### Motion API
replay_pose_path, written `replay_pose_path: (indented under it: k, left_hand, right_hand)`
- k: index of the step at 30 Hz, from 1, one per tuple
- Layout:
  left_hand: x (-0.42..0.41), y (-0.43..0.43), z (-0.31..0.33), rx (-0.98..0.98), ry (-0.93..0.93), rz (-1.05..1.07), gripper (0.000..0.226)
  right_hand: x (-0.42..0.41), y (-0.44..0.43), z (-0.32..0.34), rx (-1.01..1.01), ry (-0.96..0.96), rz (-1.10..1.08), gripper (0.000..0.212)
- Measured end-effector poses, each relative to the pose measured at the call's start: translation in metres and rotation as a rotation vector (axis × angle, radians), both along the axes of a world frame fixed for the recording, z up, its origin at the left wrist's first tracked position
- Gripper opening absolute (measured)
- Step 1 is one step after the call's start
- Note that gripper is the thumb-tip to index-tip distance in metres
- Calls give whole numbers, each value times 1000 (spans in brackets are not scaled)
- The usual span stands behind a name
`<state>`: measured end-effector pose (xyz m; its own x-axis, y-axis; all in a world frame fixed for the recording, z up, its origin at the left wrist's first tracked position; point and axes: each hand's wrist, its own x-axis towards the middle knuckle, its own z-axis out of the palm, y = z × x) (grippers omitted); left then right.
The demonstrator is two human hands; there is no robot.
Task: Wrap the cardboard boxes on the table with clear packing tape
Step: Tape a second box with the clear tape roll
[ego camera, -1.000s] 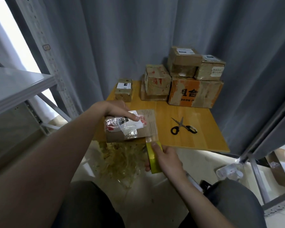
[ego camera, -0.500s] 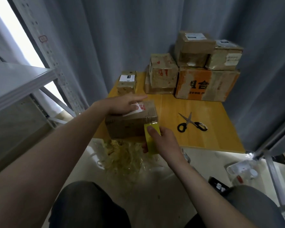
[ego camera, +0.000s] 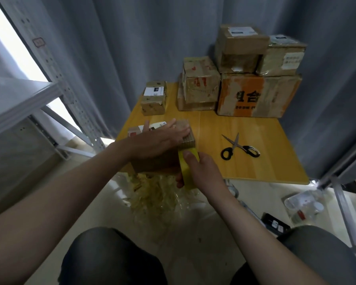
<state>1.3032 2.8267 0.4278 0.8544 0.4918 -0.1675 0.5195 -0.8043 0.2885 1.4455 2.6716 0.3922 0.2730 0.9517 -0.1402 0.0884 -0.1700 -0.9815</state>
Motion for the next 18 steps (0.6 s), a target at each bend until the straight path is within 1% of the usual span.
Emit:
replay_pose_path:
  k: [3, 6, 9, 11, 13, 14, 16, 18]
  left_hand:
    - [-8, -12, 1, 23, -16, -42, 53]
    - [-8, -20, 0, 111, -7, -68, 47]
    - [-6, -20, -6, 192, -51, -14, 53]
    - [-3, -12, -10, 222, -41, 82, 61]
    - [-3, -5, -11, 263, 33, 211, 79]
    - [-3, -3, -10, 305, 71, 237, 89]
    - [-6, -5, -8, 394, 102, 221, 102]
    - [-7, -9, -5, 441, 119, 202, 100]
  right_hand:
    - [4, 1, 1, 17, 12, 18, 22]
    - [5, 1, 3, 9, -3, 22, 24]
    - [3, -1, 7, 0, 2, 23, 27]
    - [3, -7, 12, -2, 49, 27, 26]
    - [4, -10, 15, -10, 76, 21, 28]
    - [3, -12, 17, -6, 76, 20, 29]
    - [1, -14, 17, -8, 54, 12, 31]
    - [-4, -17, 17, -9, 61, -7, 31]
